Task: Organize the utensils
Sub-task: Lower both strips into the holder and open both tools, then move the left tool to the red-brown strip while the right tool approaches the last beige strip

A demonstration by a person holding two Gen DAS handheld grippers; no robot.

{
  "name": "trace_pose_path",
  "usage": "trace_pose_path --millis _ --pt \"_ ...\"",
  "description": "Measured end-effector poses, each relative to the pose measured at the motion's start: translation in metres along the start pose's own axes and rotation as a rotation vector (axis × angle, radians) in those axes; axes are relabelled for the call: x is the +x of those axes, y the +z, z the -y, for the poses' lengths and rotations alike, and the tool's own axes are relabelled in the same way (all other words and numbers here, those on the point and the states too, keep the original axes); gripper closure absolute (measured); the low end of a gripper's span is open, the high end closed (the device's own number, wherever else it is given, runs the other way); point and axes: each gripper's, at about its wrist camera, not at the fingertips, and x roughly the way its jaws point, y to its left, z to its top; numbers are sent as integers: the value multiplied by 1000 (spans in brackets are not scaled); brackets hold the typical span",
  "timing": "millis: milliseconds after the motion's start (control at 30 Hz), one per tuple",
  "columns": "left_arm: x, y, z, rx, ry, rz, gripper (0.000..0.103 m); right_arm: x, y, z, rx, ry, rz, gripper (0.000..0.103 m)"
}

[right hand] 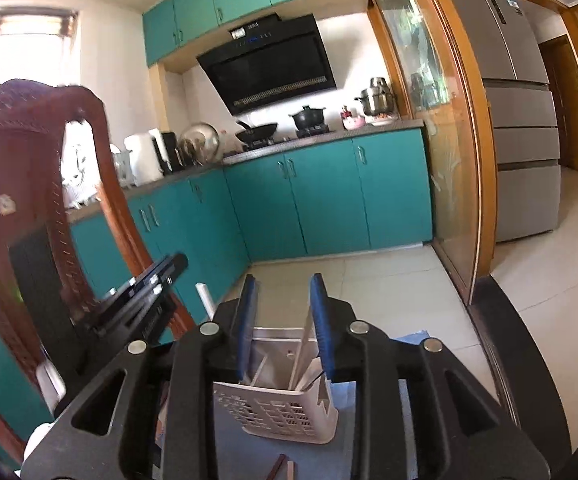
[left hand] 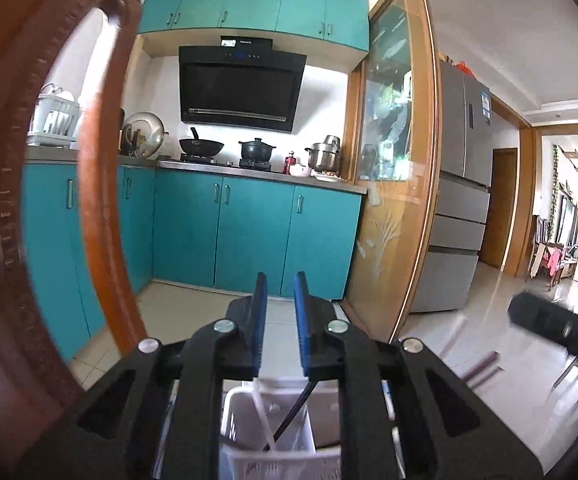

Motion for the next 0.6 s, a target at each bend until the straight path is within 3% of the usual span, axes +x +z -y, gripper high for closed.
trace_pose_path --millis 133,267,333,400,500,600 --pt "-29 -17 -9 2 21 -26 86 -26 2 -7 -55 33 -29 75" --pt "-36 -58 -20 34 105 -194 86 -25 -21 -13 -93 107 -180 75" --pt "-31 -78 -25 60 160 -311 86 -10 -56 -14 -131 106 -296 75" --pt "-28 -89 -30 69 178 -389 86 22 -107 -4 -112 94 -465 75" --pt "-26 -103 -38 63 187 -473 86 70 -171 5 -77 2 -725 75" --pt "-22 -120 -50 25 206 -561 84 87 -190 -4 -92 13 -781 75"
